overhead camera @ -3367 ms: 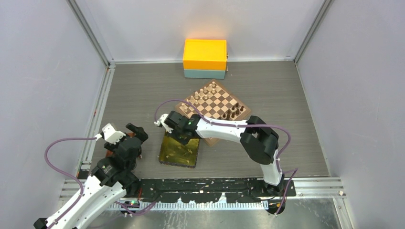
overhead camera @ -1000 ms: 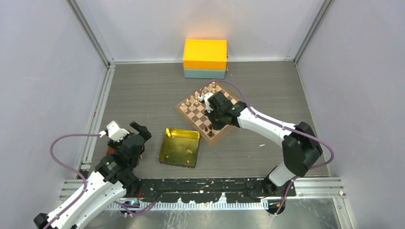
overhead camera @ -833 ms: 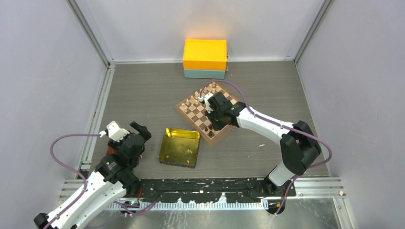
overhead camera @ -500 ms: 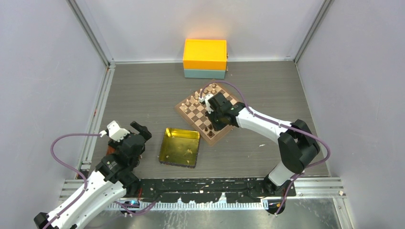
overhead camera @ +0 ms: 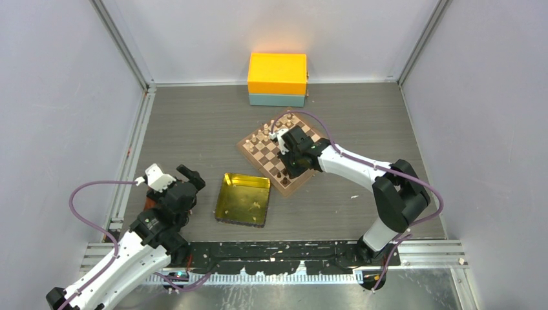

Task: Set up the chess pieces on the board
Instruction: Place the chess piece on the chessboard.

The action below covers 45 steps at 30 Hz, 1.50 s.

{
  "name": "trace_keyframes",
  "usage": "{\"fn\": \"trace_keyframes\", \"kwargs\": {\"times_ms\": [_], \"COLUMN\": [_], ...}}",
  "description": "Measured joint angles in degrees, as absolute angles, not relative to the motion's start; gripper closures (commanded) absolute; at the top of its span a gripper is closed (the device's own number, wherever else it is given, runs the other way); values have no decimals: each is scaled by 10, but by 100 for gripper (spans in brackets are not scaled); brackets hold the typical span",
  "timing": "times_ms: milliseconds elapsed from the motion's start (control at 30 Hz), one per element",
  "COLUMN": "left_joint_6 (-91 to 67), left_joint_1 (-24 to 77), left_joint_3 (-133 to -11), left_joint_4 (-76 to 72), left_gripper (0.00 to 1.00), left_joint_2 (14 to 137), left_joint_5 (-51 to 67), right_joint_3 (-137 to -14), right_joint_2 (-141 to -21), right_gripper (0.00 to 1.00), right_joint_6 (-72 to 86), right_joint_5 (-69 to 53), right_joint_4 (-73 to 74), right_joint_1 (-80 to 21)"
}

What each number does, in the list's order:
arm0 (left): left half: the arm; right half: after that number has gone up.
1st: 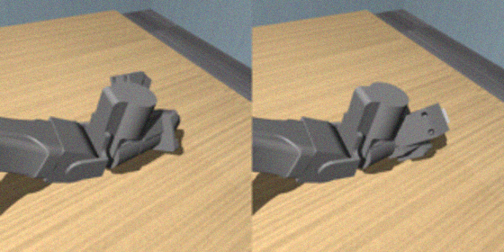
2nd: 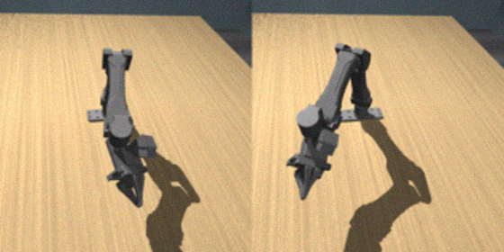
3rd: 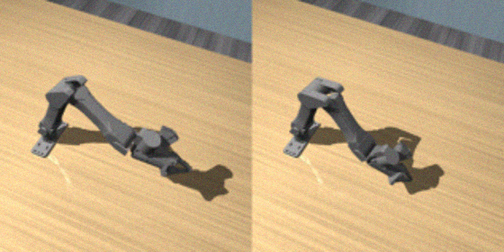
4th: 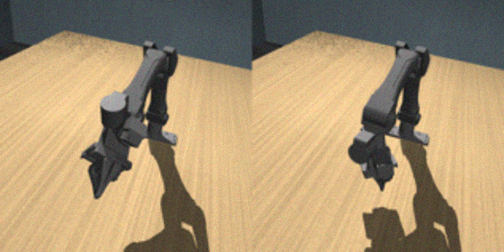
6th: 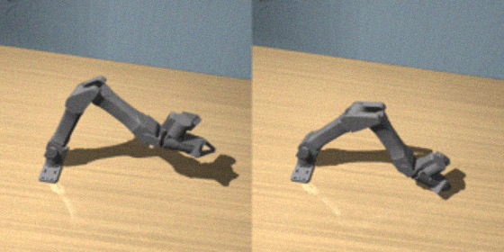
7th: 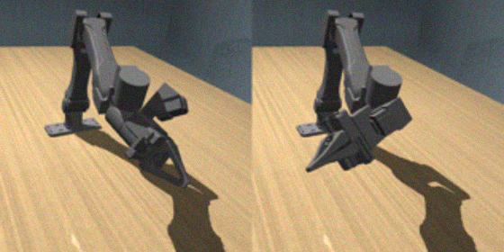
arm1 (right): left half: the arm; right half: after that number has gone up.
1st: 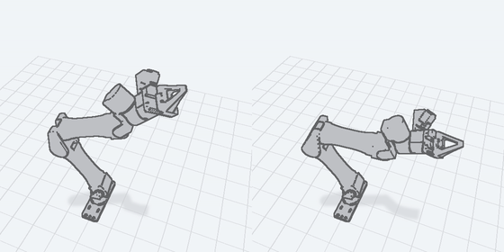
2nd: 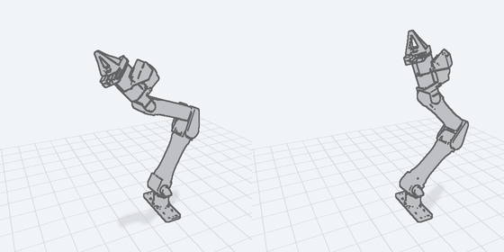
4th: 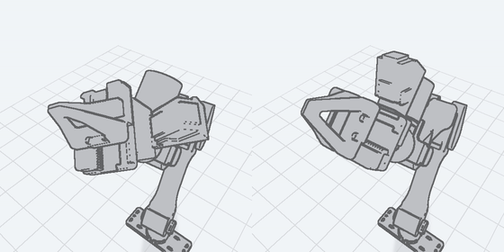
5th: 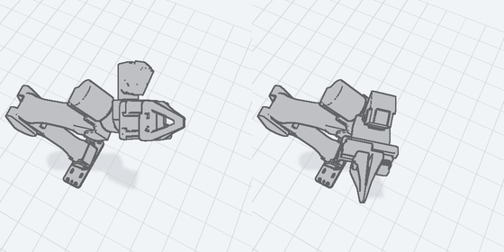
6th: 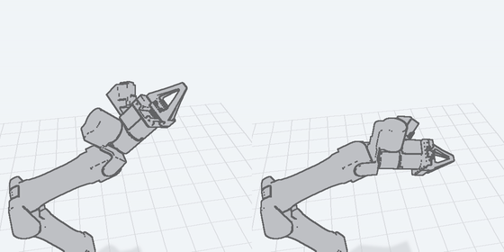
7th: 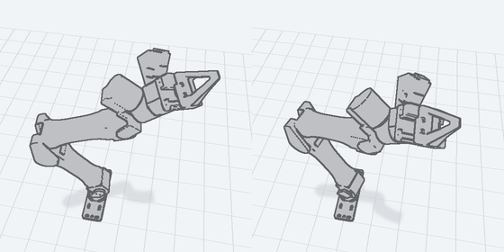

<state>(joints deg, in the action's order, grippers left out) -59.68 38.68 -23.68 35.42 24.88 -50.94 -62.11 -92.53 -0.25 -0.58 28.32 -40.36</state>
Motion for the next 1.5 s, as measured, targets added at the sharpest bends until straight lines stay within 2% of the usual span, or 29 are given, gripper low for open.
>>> {"fn": "trace_keyframes", "kwargs": {"times_ms": [200,400,667,1067,1500], "left_joint_6": [-597,-597,-597,-597,-597], "left_joint_1": [387,387,387,387,387], "left_joint_3": [-236,-236,-236,-236,-236], "left_joint_4": [354,354,354,354,353], "left_gripper": [0,0,0,0,0], "left_joint_2": [249,249,249,253,255], "left_joint_5": [-509,-509,-509,-509,-509], "right_joint_3": [-621,-621,-621,-622,-635], "right_joint_2": [-926,-926,-926,-926,-926], "right_gripper": [98,87,78,72,70], "right_joint_6": [-3,4,7,8,8], "right_joint_5": [-8,-8,-7,-7,-6], "right_joint_4": [283,283,283,289,295], "right_joint_1": [-404,-404,-404,-404,-404]}}
